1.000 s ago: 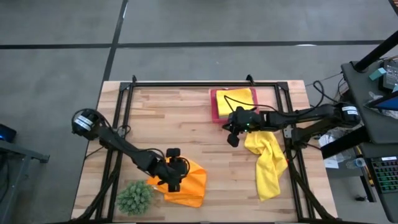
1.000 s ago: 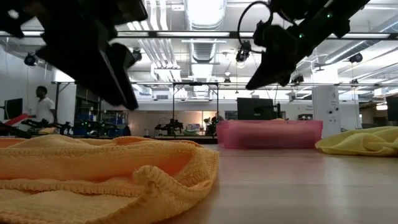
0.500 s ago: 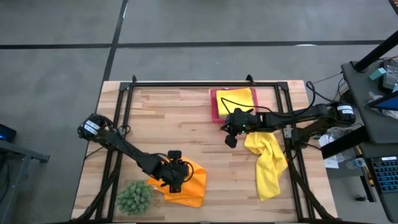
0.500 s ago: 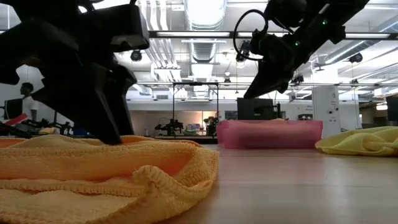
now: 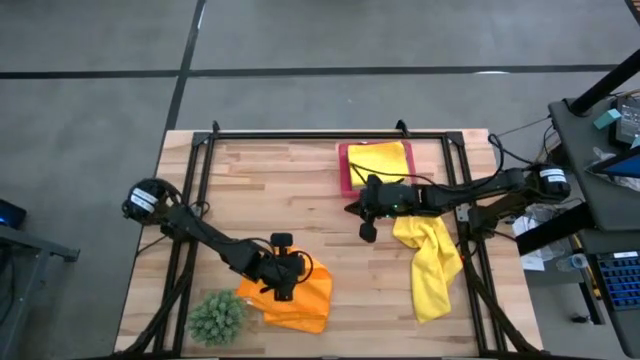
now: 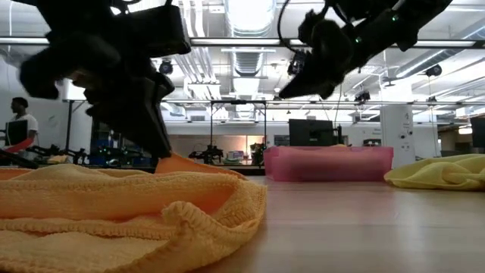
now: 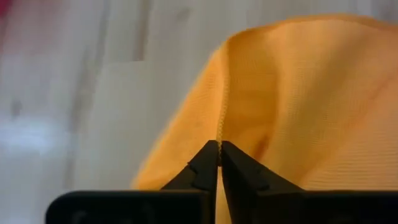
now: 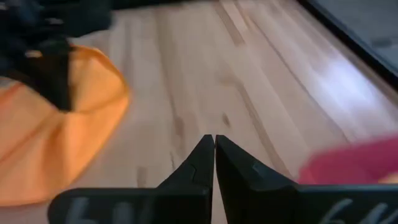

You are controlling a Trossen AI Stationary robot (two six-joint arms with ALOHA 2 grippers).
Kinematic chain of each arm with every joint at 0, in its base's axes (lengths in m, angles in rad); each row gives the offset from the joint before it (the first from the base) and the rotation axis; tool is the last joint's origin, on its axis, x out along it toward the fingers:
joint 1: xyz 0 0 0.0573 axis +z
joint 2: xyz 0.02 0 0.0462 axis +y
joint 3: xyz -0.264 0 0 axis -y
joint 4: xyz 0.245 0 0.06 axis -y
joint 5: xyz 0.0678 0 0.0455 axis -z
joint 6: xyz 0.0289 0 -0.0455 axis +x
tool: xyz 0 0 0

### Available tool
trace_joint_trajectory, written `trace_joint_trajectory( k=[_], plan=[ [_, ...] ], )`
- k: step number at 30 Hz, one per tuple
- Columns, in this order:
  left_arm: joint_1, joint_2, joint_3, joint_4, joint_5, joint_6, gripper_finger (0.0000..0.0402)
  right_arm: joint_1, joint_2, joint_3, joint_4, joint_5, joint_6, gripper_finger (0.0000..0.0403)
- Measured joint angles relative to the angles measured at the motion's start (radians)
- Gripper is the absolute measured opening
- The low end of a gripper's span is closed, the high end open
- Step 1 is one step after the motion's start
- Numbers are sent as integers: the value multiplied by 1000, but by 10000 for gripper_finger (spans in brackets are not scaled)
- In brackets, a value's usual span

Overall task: Fold microfiber towels
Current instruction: Fold the orange microfiber cloth

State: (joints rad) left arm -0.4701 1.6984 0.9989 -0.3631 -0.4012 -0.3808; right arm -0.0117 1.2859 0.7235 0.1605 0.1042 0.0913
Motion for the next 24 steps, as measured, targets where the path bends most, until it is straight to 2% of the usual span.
trace_joint_trajectory(
  k=[3, 7, 12, 19, 24],
  plan=[
    [21, -35, 0, -7, -9, 52, 1, 30, 35, 0, 102, 0, -54, 10],
    [46, -109, 0, -59, -89, 80, 1, 48, 87, 0, 213, -24, -77, 30],
    [77, -222, -3, -84, -193, 151, 0, 47, 156, 48, 244, -105, -68, 84],
    [152, -320, -5, -85, -221, 264, 0, 58, 280, 161, 245, -113, -81, 167],
    [211, -342, -7, -93, -234, 301, 0, 58, 359, 256, 239, -113, -78, 209]
  ],
)
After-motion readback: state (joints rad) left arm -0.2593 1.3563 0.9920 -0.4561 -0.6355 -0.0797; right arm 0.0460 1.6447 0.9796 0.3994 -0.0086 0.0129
